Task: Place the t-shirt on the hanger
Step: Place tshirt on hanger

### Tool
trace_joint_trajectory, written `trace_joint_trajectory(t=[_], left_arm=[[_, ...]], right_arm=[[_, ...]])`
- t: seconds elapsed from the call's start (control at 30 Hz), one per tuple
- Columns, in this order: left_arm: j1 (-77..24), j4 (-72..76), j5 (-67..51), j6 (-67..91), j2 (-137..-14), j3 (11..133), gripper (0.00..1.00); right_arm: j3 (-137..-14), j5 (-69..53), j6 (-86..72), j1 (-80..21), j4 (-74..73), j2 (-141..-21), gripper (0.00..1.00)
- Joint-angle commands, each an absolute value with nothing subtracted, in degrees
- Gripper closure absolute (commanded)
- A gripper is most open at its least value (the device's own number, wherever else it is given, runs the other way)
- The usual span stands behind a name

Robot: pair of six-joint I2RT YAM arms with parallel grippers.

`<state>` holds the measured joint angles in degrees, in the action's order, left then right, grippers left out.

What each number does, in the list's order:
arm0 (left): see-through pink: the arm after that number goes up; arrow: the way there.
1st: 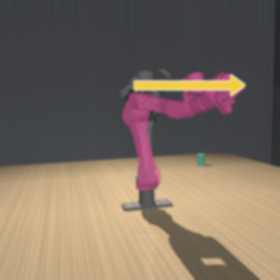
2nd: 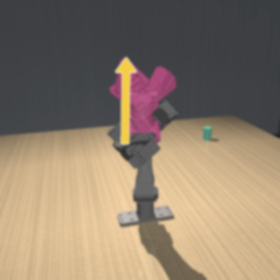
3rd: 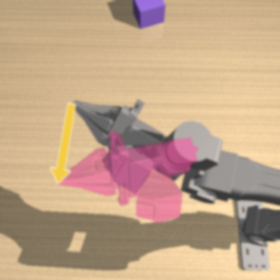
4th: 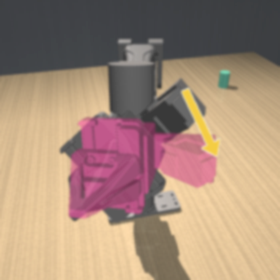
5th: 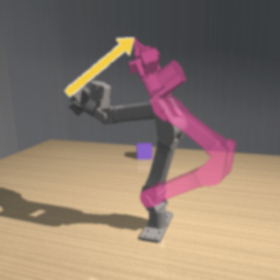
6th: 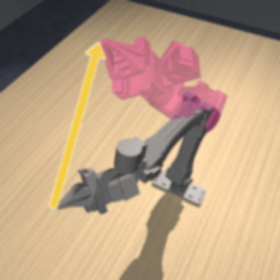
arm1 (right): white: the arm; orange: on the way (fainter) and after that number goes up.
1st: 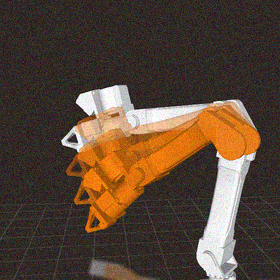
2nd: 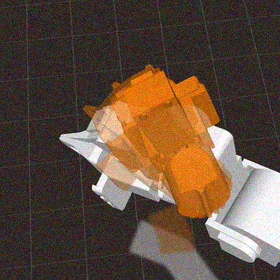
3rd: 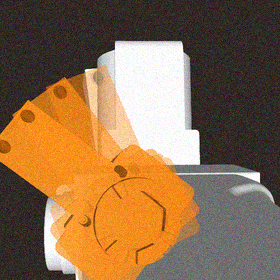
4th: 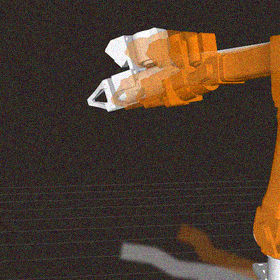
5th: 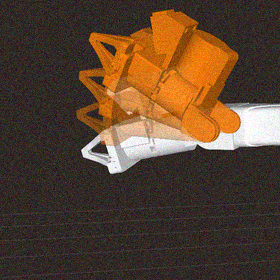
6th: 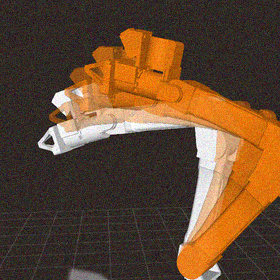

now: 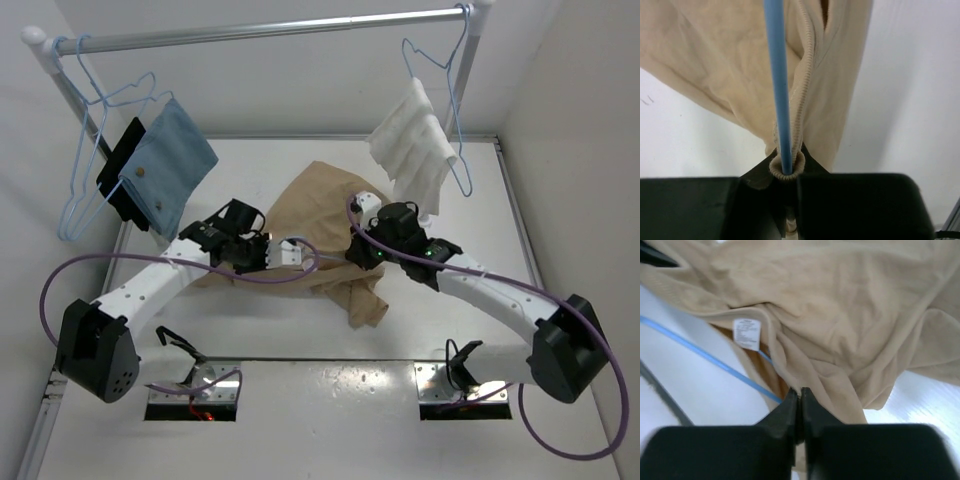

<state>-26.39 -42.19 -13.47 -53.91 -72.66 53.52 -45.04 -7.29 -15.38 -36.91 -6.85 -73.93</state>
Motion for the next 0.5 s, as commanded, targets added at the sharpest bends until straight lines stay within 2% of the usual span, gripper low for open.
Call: trace_joint_trajectory(t=[0.0,0.1,0.13,0.23,0.33,0.47], left_arm=[[-26.9,-43.4,-20.9,-54.5,-69.5,55.2,1.00],[-26.9,-43.4,-23.3,-53.3,-69.5,57.5,1.00],[-26.9,-43.4,-24.5,-53.3,-70.3,58.0,1.00],[-26.9,-43.4,-27.0,-52.4,-70.9,59.2,1.00],[-26.9,-43.4,-28.6,-52.4,-70.9,59.2,1.00],[-26.4,-43.4,-29.7,-51.7,-70.9,59.7,1.00]], right_arm=[[-46.9,-12.9,-11.3,-37.3,-8.0,-68.9,0.89],[-49.7,-13.6,-8.9,-37.3,-13.4,-67.8,0.67],[-50.4,-14.1,-7.9,-37.3,-15.0,-67.0,0.56],[-53.1,-14.7,-4.3,-37.3,-20.6,-65.2,0.42],[-55.5,-16.3,-1.4,-37.3,-23.0,-64.1,0.36],[-55.3,-22.1,-0.8,-37.3,-21.5,-64.6,0.33]])
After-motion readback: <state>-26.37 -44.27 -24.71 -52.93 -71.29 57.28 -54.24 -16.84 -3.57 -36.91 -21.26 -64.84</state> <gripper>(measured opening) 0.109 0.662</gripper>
